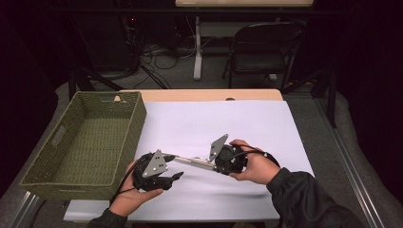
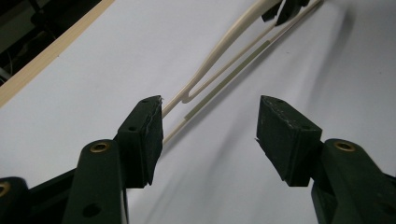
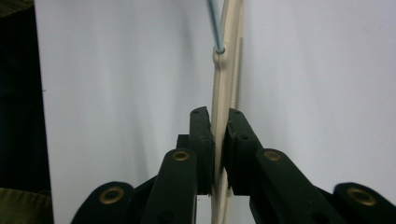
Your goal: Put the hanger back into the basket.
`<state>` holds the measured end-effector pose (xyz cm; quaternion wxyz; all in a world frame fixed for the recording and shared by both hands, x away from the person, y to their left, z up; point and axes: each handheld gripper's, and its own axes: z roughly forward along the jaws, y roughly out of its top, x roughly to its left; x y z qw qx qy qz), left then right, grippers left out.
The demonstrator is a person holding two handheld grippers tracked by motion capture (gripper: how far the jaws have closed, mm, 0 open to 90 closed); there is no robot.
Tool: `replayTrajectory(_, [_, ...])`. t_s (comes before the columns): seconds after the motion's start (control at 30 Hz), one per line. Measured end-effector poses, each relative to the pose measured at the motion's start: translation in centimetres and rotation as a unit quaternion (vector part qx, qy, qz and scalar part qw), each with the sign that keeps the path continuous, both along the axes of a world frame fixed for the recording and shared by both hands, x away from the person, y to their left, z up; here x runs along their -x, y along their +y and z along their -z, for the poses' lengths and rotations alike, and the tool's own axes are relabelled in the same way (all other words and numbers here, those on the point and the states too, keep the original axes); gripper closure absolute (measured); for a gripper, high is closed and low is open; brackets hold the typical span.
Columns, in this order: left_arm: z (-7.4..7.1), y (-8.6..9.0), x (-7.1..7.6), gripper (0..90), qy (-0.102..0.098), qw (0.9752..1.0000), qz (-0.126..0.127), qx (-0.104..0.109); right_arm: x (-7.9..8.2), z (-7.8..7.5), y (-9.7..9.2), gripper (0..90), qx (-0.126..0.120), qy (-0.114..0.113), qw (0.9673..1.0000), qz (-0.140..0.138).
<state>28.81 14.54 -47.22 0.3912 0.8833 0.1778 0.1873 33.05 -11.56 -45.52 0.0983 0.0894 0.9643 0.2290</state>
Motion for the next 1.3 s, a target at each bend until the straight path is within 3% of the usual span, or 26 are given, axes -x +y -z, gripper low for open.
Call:
replayTrajectory(0.13, [-0.5,-0.1,-0.4,44.2,0.003,1.0000,-0.004,-0.008,-0.6,-0.3,-0.5,85.9,-0.012,0.000,0.9999,0.002])
replayTrajectory(0.23, [-1.2,-0.3,-0.7,44.0,0.007,1.0000,0.002,-0.006,-0.9,-0.4,-1.0,85.9,-0.022,0.019,0.9996,-0.003])
replayTrajectory(0.4, [-1.8,-1.1,-1.3,44.1,0.036,0.9984,0.041,-0.017,-0.8,-0.6,-1.3,86.0,-0.031,0.030,0.9990,-0.011])
replayTrajectory(0.53, [-1.4,-1.9,-2.0,47.0,0.073,0.9945,0.062,-0.043,-0.4,-0.7,-1.0,86.0,-0.029,0.032,0.9987,-0.027])
replayTrajectory(0.63, [-1.0,-2.3,-2.3,47.1,0.077,0.9926,0.076,-0.054,0.0,-0.9,-0.7,86.0,-0.025,0.026,0.9984,-0.043])
replayTrajectory(0.73, [-0.4,-2.7,-2.8,50.0,0.099,0.9888,0.087,-0.070,0.4,-1.1,-0.3,86.0,-0.023,0.025,0.9974,-0.063])
replayTrajectory(0.77, [-0.4,-2.7,-2.8,50.8,0.099,0.9888,0.087,-0.070,0.4,-1.1,-0.3,86.0,-0.023,0.025,0.9974,-0.063])
replayTrajectory(0.83, [0.0,-2.9,-2.9,52.6,0.113,0.9862,0.093,-0.077,0.6,-1.1,-0.1,85.9,-0.021,0.025,0.9971,-0.068])
replayTrajectory(0.9, [0.6,-3.1,-3.0,55.6,0.129,0.9821,0.109,-0.083,0.7,-1.0,0.0,85.9,-0.021,0.027,0.9967,-0.073])
replayTrajectory(0.93, [0.6,-3.1,-3.0,57.3,0.129,0.9821,0.109,-0.083,0.7,-1.0,0.0,85.9,-0.021,0.027,0.9965,-0.076])
replayTrajectory(1.0, [1.4,-3.2,-3.3,60.3,0.143,0.9788,0.112,-0.094,0.7,-0.9,0.0,85.9,-0.017,0.027,0.9966,-0.076])
replayTrajectory(1.03, [1.4,-3.2,-3.3,63.5,0.143,0.9788,0.112,-0.094,0.7,-0.9,0.0,85.9,-0.017,0.027,0.9966,-0.076])
replayTrajectory(1.13, [2.0,-3.4,-3.7,67.2,0.154,0.9757,0.116,-0.104,0.6,-0.7,-0.1,85.9,-0.016,0.030,0.9965,-0.076])
replayTrajectory(1.3, [2.3,-3.4,-3.9,74.7,0.152,0.9761,0.113,-0.107,0.5,-0.6,-0.1,85.8,-0.013,0.032,0.9965,-0.076])
